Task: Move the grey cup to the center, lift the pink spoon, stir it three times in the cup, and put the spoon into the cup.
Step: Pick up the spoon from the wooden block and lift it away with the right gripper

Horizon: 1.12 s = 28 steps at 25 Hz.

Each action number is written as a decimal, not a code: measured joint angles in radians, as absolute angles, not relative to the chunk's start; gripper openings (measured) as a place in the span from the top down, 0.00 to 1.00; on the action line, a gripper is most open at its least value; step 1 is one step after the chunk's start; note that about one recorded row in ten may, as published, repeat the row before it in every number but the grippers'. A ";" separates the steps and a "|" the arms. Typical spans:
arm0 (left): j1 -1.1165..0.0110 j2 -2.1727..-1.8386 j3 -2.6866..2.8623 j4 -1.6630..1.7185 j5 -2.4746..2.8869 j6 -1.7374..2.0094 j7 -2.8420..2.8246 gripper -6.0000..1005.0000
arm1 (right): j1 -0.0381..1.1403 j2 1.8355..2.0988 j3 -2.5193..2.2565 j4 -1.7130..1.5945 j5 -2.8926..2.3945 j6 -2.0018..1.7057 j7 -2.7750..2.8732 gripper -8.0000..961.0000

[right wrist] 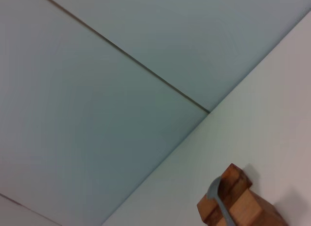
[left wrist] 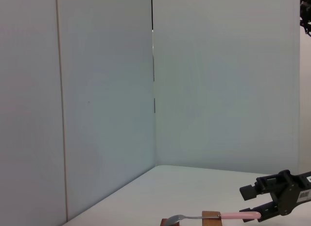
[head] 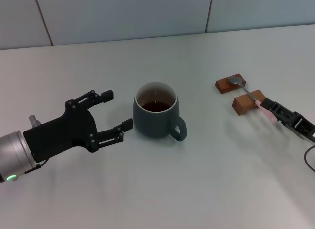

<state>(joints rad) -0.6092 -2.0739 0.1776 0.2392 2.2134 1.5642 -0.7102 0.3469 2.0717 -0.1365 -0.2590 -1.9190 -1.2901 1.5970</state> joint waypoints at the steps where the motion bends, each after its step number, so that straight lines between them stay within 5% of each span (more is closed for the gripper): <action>1: -0.608 -2.074 0.177 0.239 2.214 1.565 -0.710 0.16 | 0.351 2.070 -0.147 -0.258 -1.919 -1.279 1.614 0.20; 15: -0.607 -2.074 0.180 0.241 2.214 1.565 -0.710 0.16 | 0.356 2.066 -0.169 -0.258 -1.919 -1.264 1.635 0.43; 28: -0.607 -2.074 0.180 0.236 2.213 1.566 -0.701 0.16 | 0.356 2.067 -0.169 -0.258 -1.919 -1.262 1.637 0.54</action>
